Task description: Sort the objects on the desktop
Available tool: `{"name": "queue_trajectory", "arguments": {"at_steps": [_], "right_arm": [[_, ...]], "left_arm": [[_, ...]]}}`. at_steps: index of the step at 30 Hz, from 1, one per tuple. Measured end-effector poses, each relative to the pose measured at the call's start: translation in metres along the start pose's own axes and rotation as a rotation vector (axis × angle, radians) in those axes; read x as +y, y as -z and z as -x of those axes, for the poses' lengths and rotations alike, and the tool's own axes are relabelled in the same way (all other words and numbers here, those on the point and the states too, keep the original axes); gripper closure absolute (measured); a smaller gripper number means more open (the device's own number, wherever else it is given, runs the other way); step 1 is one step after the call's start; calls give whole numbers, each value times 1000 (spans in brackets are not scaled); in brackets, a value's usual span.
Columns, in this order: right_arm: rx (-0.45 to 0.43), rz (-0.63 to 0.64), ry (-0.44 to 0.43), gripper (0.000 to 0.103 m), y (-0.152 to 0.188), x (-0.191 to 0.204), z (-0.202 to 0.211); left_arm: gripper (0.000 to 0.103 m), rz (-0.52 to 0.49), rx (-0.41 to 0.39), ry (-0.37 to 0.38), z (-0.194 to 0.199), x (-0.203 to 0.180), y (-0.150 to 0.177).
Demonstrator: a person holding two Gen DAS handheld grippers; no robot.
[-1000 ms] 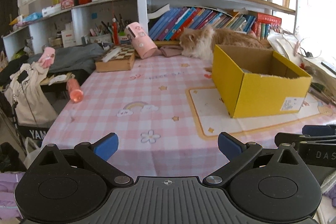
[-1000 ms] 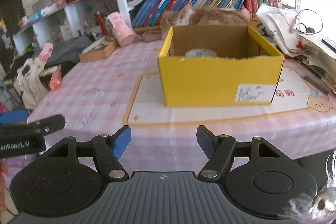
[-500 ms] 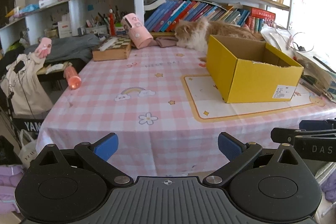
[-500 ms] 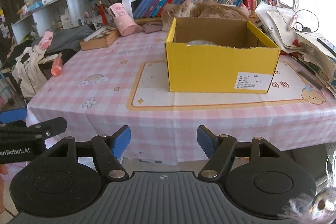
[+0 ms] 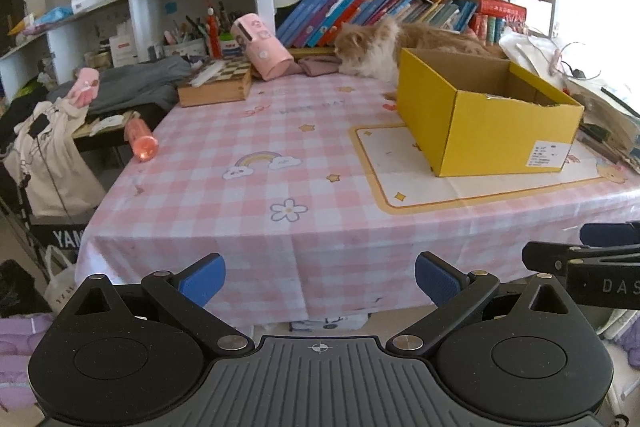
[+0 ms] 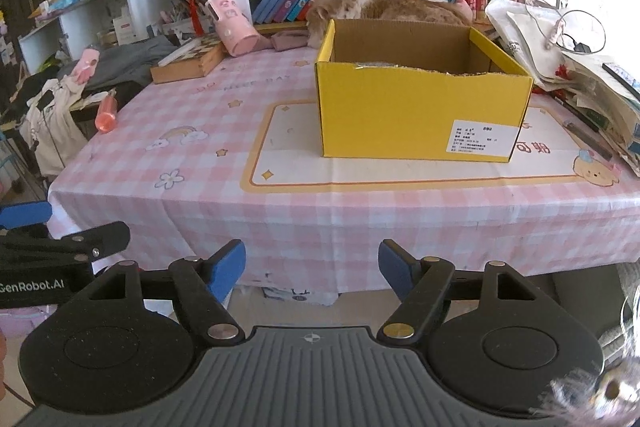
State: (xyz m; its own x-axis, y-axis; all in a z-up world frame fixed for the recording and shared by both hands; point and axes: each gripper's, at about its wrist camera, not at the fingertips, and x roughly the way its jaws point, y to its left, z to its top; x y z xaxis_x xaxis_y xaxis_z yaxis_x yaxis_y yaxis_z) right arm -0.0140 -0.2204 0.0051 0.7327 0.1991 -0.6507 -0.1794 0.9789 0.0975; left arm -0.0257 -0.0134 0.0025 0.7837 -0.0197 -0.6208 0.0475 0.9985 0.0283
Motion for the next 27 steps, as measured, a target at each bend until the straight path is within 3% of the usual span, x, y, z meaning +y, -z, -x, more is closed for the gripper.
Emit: {"name": "queue_trajectory", "arguments": {"at_steps": [10, 27], "right_arm": [[16, -21, 19, 20, 5, -3, 3], [18, -9, 25, 18, 6, -2, 6]], "left_arm": [[0, -31, 3, -9, 3, -5, 1], [0, -44, 8, 0, 7, -7, 3]]}}
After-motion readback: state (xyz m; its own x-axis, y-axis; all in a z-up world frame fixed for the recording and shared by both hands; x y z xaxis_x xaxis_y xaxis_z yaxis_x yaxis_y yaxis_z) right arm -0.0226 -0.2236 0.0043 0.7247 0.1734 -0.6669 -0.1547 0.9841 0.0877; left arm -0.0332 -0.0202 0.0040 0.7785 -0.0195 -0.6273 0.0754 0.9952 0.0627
